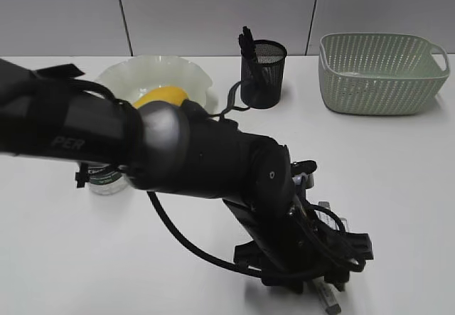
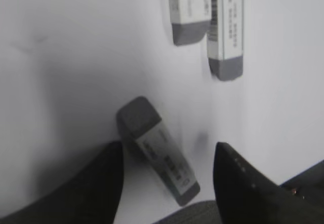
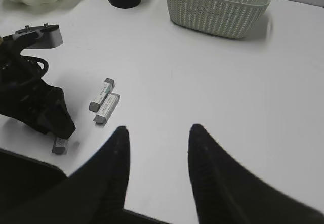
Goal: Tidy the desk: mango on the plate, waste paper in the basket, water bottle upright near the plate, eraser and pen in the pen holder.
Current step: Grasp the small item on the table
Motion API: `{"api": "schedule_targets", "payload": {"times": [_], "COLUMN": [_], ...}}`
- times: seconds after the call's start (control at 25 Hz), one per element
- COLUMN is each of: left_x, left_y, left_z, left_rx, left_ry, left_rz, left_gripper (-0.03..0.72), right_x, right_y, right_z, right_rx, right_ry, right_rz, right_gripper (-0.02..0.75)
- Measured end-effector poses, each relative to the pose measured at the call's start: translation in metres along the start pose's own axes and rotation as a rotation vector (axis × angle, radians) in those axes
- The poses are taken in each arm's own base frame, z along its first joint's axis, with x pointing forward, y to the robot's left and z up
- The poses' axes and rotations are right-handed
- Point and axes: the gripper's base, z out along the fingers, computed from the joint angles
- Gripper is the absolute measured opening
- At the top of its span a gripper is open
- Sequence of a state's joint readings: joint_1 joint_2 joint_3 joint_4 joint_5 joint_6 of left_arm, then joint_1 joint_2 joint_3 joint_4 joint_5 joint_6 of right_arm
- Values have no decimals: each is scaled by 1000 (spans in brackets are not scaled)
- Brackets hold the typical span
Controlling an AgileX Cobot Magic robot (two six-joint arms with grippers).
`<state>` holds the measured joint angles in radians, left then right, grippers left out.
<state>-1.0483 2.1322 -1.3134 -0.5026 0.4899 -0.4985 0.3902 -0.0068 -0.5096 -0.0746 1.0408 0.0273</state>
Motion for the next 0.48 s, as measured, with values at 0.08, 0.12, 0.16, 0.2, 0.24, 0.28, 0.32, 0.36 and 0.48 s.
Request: {"api": "schedule_targets", "payload": {"times": [0.08, 0.12, 0.16, 0.2, 0.24, 0.28, 0.32, 0.36, 0.48], "left_x": [-2, -3, -4, -5, -6, -8, -9, -10, -12], "left_y": [-1, -1, -2, -3, -5, -7, -8, -11, -14], "left_z": [1, 1, 3, 5, 6, 7, 9, 11, 15], "left_rx": [10, 13, 13, 16, 20, 25, 28, 30, 29], "left_ry": [-20, -24, -25, -26, -28, -28, -26, -21, -8], "left_rz": [-31, -40, -46, -52, -54, -57, -60, -59, -58], "left_gripper": [422, 411, 403, 392, 384, 378, 375, 370, 332], "right_x": [0, 0, 0, 0, 0, 0, 0, 0, 0], "right_y": [0, 0, 0, 0, 0, 0, 0, 0, 0], "right_z": [0, 0, 0, 0, 0, 0, 0, 0, 0], "right_rx": [0, 0, 0, 0, 0, 0, 0, 0, 0], "right_ry": [0, 0, 0, 0, 0, 0, 0, 0, 0], "right_rz": [0, 0, 0, 0, 0, 0, 0, 0, 0], "right_gripper": [316, 316, 315, 315, 315, 314, 314, 314, 313]}}
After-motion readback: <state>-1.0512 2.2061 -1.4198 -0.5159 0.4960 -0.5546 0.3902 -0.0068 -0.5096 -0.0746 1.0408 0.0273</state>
